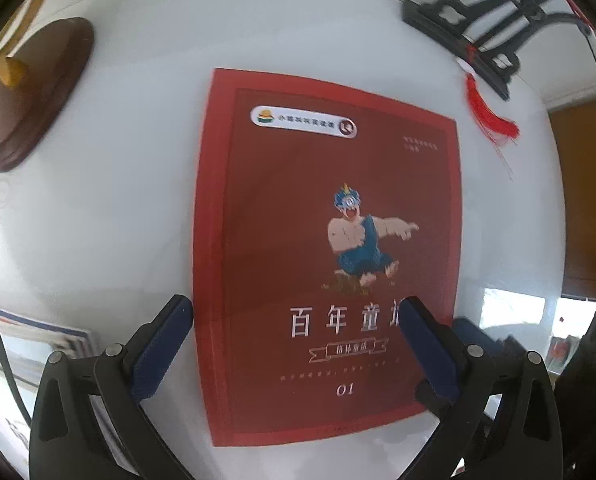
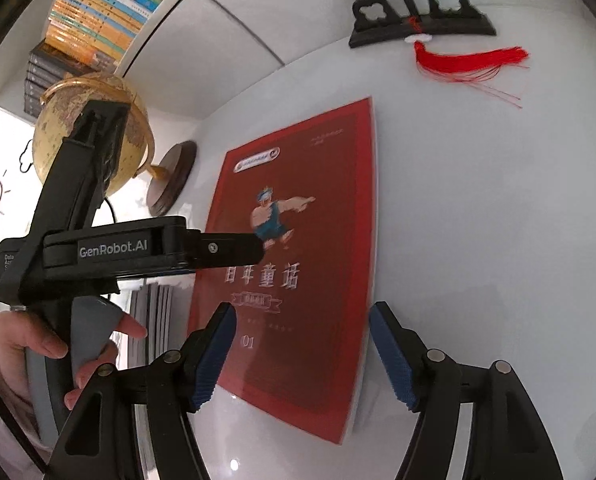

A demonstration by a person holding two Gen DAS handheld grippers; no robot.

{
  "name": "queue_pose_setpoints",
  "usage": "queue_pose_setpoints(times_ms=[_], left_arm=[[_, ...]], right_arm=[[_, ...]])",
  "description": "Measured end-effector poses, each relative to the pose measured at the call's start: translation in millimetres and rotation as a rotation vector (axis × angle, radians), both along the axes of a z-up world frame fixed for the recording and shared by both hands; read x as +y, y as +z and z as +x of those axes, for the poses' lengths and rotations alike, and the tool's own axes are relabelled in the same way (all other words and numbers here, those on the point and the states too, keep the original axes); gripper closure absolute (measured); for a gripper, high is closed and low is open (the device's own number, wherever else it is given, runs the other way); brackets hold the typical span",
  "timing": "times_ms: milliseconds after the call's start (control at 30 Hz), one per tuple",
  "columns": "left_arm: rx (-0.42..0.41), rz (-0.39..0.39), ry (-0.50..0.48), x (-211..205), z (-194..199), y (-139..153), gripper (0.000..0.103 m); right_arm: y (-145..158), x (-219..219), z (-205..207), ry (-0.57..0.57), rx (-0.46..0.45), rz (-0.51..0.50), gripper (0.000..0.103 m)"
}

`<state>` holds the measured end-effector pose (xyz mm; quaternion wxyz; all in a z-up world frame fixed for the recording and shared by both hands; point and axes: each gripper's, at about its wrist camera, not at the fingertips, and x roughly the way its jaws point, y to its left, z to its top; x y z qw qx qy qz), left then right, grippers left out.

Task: Organize books

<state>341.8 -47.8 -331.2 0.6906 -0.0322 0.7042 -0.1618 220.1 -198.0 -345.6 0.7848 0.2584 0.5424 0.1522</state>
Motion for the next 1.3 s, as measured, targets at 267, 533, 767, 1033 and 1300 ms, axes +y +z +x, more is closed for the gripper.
queue_pose_setpoints(times_ms=[267, 533, 767, 1033, 1300], left_arm=[[0.020, -0.016, -0.032, -31.9, -45.2, 6.1, 0.002], [-0.001, -0.142, -0.032, -29.8, -93.1, 9.3, 0.002], [-0.078, -0.264, 0.089, 11.9, -109.3, 17.2, 0.017], [-0.107, -0.307, 0.237, 18.9, -98.3, 14.4, 0.065], [-0.103, -0.362, 0.308, 19.8, -118.7, 16.5, 0.065]], right_arm=[[0.4, -37.0, -16.1, -0.012, 0.013, -0.019, 0.025], [0.0, -68.1, -70.9, -0.039, 0.035, 0.048, 0.019], [-8.9, -92.9, -82.4, -0.101, 0.030, 0.225, 0.032], [-0.2, -85.6, -75.2, -0.017, -0.032, 0.286, 0.093], [2.3, -83.8, -73.0, -0.046, -0.030, 0.126, 0.095]])
